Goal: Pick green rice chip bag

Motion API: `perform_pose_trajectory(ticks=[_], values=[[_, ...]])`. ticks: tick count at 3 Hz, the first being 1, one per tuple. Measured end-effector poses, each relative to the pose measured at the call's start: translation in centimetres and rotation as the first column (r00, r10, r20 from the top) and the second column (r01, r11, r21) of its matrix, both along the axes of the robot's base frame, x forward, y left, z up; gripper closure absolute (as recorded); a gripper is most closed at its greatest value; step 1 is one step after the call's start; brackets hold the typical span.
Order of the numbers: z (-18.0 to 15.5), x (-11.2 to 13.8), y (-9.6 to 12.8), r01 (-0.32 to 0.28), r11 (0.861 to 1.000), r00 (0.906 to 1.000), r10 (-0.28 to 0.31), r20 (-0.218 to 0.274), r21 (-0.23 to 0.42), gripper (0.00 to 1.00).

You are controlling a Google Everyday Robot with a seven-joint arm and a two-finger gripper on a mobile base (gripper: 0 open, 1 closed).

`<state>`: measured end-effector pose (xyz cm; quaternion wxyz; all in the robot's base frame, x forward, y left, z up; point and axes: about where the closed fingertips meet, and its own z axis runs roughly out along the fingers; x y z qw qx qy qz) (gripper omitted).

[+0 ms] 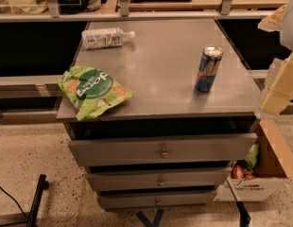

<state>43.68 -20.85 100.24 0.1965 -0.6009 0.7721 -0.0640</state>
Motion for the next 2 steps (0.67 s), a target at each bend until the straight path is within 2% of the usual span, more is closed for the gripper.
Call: perform_pose_trajectory(ticks=[1, 2], values=[[0.1, 0.1, 0.6, -0.005, 1.0, 1.0, 0.005, 0.005, -0.005, 0.0], [0.1, 1.0, 4.4, -0.049, 0.999, 0.9987, 0.049, -0.013, -0.017, 0.0]])
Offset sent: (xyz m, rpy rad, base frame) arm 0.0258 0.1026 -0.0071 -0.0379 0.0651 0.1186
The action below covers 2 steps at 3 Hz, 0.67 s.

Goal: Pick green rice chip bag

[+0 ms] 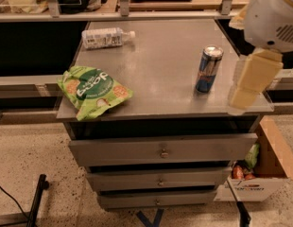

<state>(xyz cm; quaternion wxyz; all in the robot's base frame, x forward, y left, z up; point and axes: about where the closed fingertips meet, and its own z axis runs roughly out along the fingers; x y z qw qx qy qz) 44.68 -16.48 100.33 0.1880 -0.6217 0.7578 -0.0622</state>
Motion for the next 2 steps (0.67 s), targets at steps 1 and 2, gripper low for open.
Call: perform_pose_trajectory(ticks=[1, 2], values=[[0.3, 1.4, 6.1, -0.081, 0.997, 0.9967, 0.08, -0.014, -0.018, 0.0], [0.7, 2.6, 13.1, -0.182, 0.983, 0.9831, 0.182, -0.02, -0.022, 0.0]])
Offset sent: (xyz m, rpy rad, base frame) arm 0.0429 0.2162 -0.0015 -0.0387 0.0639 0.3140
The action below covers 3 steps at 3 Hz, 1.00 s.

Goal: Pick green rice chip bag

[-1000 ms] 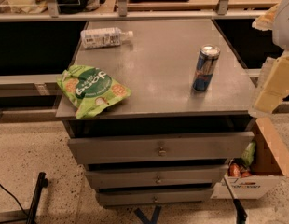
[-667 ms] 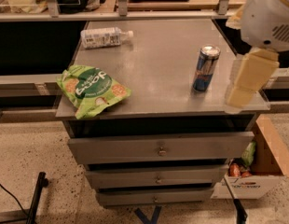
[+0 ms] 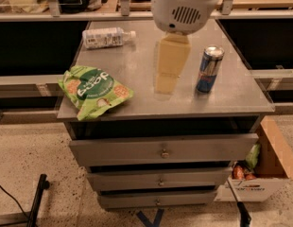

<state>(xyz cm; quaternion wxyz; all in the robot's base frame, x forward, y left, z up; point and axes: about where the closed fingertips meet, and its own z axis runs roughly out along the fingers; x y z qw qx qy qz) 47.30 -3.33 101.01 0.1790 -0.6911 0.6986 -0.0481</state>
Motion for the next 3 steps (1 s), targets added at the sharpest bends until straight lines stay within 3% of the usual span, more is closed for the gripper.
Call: perform_pose_trajectory(ticks=[1, 2, 3], values=[[0.9, 0.4, 6.9, -0.096, 0.995, 0.9951, 0.095, 0.025, 0.023, 0.0], [0.9, 0.4, 6.9, -0.096, 0.995, 0.9951, 0.095, 0.025, 0.023, 0.0], [0.5, 1.4, 8.2, -0.125, 0.99, 0.9916, 0.123, 0.039, 0.069, 0.0]])
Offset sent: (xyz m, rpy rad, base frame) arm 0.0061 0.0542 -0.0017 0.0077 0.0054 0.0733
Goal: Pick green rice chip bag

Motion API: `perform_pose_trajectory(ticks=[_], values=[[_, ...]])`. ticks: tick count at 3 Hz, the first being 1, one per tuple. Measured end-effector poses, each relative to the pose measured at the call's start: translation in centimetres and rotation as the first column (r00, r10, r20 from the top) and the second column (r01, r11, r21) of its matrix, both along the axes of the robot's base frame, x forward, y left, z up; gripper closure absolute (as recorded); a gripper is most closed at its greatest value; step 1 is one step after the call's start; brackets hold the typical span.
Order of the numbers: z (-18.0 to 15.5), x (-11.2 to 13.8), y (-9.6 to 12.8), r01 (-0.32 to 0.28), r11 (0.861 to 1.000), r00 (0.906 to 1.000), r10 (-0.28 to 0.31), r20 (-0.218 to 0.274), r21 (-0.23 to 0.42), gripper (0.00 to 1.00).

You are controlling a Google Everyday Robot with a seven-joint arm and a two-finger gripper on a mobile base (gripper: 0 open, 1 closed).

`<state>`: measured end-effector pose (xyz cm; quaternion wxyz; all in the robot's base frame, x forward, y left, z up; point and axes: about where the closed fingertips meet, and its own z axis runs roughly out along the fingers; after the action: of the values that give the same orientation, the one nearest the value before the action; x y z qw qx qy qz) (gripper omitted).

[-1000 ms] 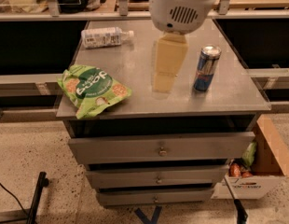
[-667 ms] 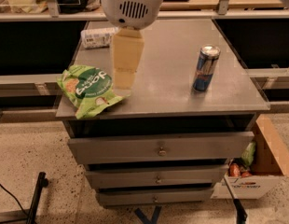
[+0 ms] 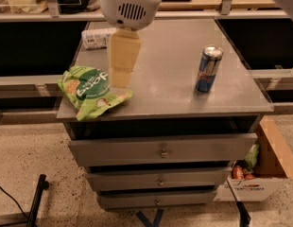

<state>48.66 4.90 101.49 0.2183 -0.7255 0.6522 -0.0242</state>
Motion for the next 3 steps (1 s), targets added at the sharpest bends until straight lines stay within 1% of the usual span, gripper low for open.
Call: perform_pose_trajectory(ticks=[1, 2, 3], values=[[-2.3, 2.3, 1.6, -0.019, 0.998, 0.9996, 0.02, -0.02, 0.052, 0.0], [-4.9, 4.7, 3.0, -0.048, 0.991, 0.9975, 0.055, -0.046, 0.126, 0.0], [-7.5, 6.7, 4.0, -0.072, 0.982, 0.9943, 0.085, -0.064, 0.176, 0.0]])
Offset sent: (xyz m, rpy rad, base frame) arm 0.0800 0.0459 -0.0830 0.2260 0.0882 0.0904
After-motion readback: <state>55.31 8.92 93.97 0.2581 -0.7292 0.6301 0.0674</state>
